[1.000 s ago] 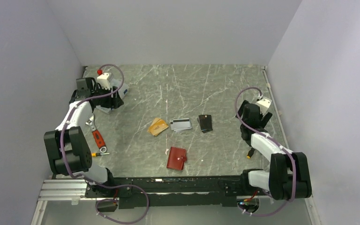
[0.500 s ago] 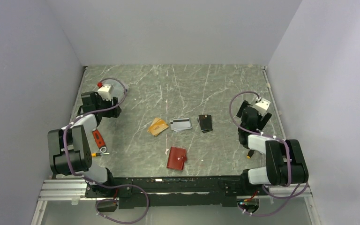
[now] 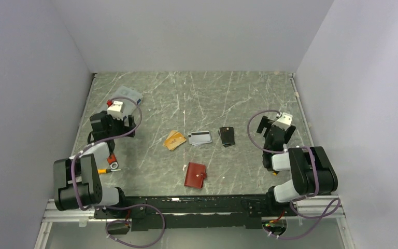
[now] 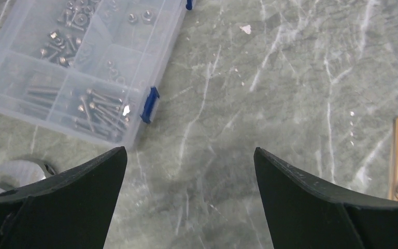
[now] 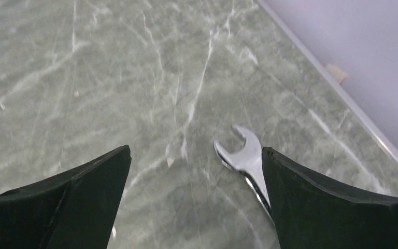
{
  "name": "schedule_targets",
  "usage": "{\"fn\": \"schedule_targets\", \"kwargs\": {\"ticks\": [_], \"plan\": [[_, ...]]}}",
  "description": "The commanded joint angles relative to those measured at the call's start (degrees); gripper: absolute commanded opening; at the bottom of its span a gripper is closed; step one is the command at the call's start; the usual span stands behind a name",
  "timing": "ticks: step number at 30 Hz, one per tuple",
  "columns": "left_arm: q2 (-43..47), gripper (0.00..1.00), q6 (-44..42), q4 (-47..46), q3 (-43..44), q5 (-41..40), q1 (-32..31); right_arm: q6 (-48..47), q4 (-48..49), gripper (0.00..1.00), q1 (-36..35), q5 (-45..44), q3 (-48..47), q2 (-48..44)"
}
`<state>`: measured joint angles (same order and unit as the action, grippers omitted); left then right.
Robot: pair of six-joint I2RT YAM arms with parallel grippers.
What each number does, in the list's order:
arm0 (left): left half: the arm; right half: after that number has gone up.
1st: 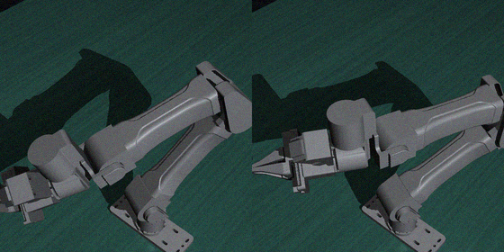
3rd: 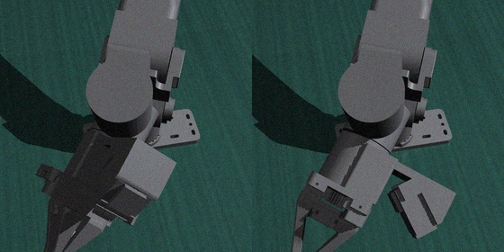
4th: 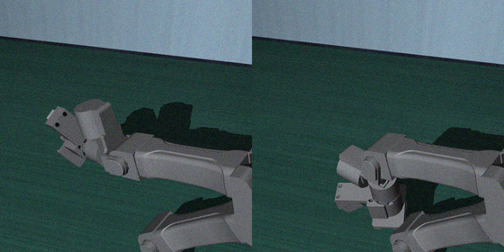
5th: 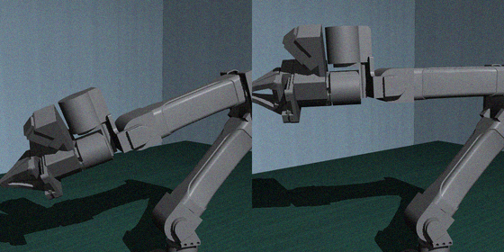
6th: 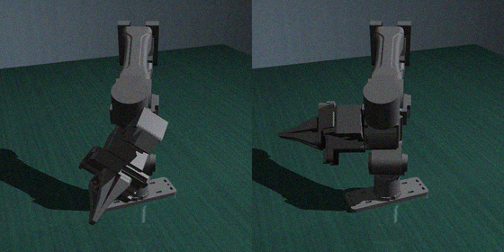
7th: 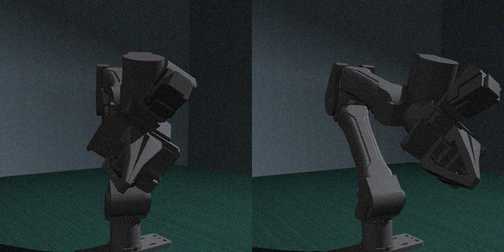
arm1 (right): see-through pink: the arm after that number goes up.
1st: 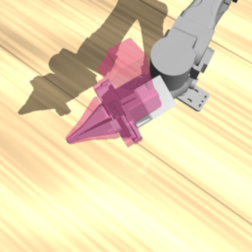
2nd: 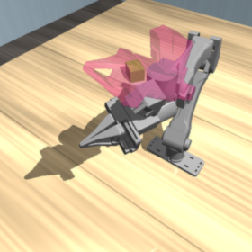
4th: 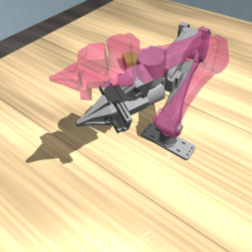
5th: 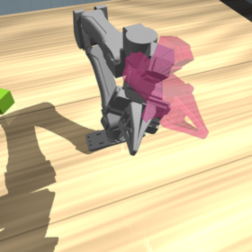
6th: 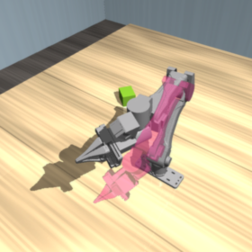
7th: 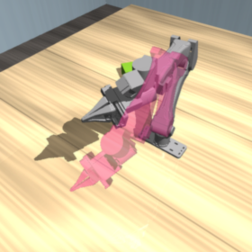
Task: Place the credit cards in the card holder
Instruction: Reset both arms
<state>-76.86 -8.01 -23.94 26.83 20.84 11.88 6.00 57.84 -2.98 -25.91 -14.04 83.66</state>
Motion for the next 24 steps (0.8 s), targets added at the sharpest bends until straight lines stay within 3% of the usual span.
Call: {"fn": "schedule_targets", "kwargs": {"ticks": [1,3,5,9,10,14,17,20,24], "plan": [[-7.5,0.99,-5.6,18.5,13.3,-2.0,-0.8,-0.7,9.6,1.0,0.0,2.4,2.1,0.4],[-11.6,0.99,-4.3,23.5,18.8,1.7,-0.1,-1.2,6.8,1.0,-0.1,1.7,0.5,1.1],[-8.6,0.99,1.5,19.7,20.3,4.9,1.6,-1.5,8.1,1.0,0.0,1.9,0.8,1.1],[2.3,0.99,4.8,-10.6,3.8,0.1,-0.9,-1.1,7.4,1.0,0.0,1.8,0.8,0.9],[3.1,0.99,3.3,-13.7,2.7,-1.6,-2.7,-1.4,8.0,1.0,0.0,1.7,0.9,1.0],[5.9,0.99,-5.5,-10.4,1.2,-9.7,-8.9,-1.2,7.5,1.0,0.0,1.7,0.7,1.0],[7.7,0.99,-4.6,-14.9,-2.0,-11.0,-9.0,-1.2,7.2,1.0,0.0,1.7,0.7,0.9],[7.8,0.99,-0.2,-9.1,0.0,-10.2,-8.9,-1.3,7.3,1.0,0.0,1.7,0.8,0.8],[7.2,0.99,0.2,-9.6,-1.6,-8.1,-7.4,-1.2,7.4,1.0,0.0,1.7,0.8,0.8]]}}
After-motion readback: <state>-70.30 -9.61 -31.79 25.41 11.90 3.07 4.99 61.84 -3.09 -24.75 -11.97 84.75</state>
